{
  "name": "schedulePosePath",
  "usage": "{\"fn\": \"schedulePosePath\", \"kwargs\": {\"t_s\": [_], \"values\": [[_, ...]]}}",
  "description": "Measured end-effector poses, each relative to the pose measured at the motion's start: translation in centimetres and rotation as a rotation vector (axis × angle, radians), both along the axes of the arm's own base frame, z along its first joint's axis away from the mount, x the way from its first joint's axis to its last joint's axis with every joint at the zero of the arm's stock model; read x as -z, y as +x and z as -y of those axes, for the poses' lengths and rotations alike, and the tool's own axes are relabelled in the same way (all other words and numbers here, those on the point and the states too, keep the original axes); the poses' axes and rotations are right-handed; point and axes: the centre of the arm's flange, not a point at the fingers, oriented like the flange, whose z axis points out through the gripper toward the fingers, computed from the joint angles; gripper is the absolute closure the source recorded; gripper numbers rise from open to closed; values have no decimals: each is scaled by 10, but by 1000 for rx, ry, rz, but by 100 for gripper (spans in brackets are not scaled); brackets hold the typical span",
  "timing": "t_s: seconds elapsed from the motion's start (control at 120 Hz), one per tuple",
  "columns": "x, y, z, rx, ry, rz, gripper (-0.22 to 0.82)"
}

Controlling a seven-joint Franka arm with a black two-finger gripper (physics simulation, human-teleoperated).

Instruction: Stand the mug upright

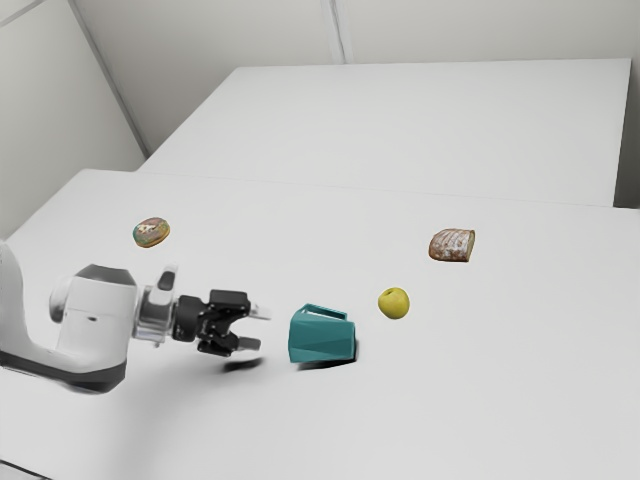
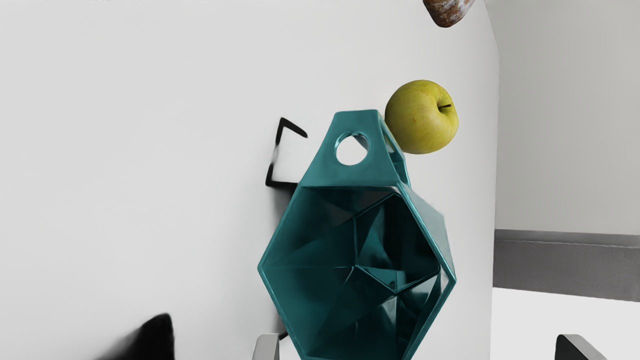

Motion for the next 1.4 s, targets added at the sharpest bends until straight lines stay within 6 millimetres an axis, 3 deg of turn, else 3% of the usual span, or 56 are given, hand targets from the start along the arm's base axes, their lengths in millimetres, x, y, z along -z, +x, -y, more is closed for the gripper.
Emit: {"fn": "schedulePosePath", "kwargs": {"t_s": [0.175, 0.792, 0.842, 0.967, 1.067, 1.2, 1.4], "values": [[2, 10, 25, -33, -53, 12, 0], [8, 18, 75, -31, -88, -17, 1], [9, 17, 78, -31, -89, -20, 7], [9, 17, 77, -44, -89, -29, 40], [8, 17, 74, -58, -85, -34, 57], [8, 17, 78, -58, -83, -43, 69], [4, 17, 81, -61, -75, -47, 75]]}}
